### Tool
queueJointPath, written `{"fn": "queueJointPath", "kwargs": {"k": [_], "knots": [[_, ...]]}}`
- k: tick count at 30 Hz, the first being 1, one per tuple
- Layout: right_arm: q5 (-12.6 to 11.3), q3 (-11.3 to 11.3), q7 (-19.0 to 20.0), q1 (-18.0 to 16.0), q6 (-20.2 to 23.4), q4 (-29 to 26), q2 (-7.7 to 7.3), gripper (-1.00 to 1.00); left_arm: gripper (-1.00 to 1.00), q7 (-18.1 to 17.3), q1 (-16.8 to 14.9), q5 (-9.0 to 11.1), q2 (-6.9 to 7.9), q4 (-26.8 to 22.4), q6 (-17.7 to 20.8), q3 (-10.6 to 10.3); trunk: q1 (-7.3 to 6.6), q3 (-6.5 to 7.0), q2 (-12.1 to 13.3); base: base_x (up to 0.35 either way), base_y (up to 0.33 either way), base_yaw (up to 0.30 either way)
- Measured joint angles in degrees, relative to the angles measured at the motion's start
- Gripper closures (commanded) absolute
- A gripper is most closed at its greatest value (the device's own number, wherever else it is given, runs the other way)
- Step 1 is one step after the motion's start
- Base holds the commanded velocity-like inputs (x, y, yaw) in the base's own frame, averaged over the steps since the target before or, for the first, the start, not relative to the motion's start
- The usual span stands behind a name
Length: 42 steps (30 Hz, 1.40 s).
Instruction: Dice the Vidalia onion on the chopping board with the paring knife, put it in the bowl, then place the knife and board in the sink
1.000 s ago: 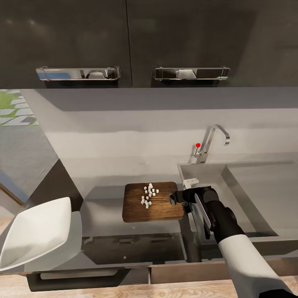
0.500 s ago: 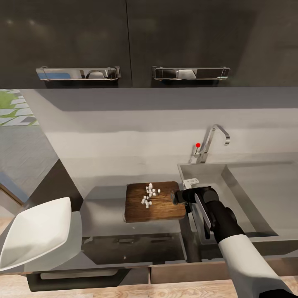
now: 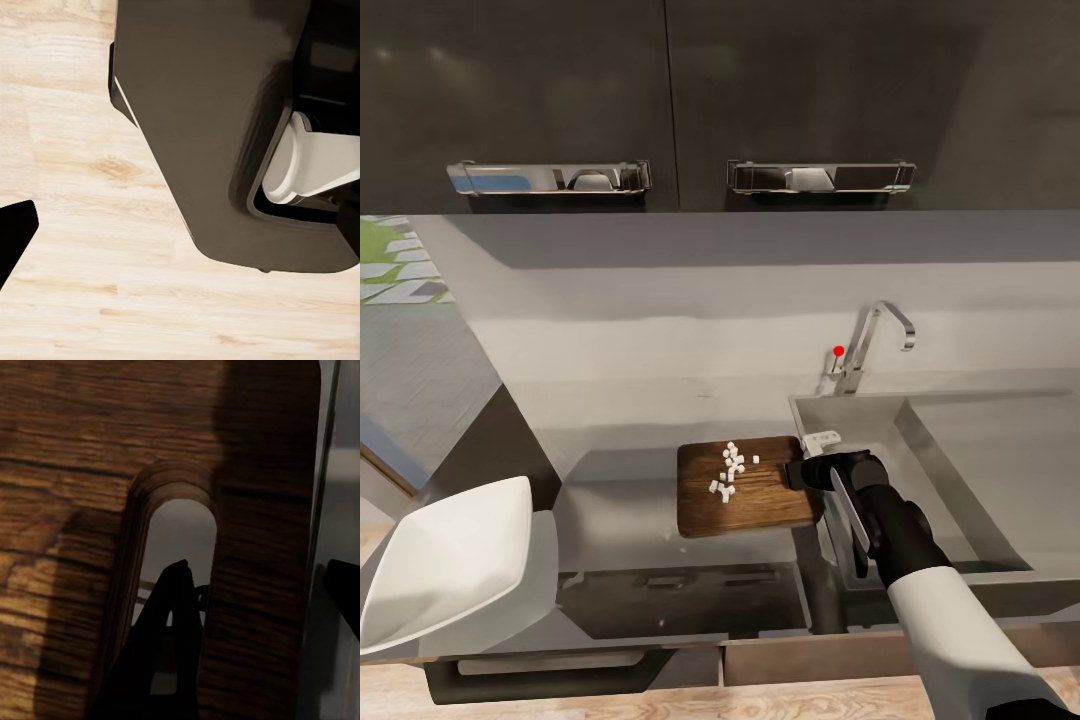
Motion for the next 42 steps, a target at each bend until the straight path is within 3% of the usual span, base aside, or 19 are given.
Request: {"fn": "queueJointPath", "kwargs": {"k": [15,27,42], "knots": [[0.7,0.1,-0.3,0.0,0.2,0.0,0.86,1.0,-1.0,0.0,0.0,0.0,0.02,0.0,0.0,0.0,-0.01,0.0,0.0,0.0,0.0,0.0],[-0.1,0.1,-0.2,0.0,0.2,0.6,1.14,1.0,-1.0,0.0,0.0,0.0,0.1,0.0,0.0,0.0,0.0,0.02,0.0,0.0,0.0,0.0],[-0.5,0.0,-0.2,0.0,0.4,1.2,1.14,1.0,-1.0,0.0,0.0,0.0,0.11,0.0,0.0,0.0,0.01,1.2,0.0,0.0,0.0,0.0]]}}
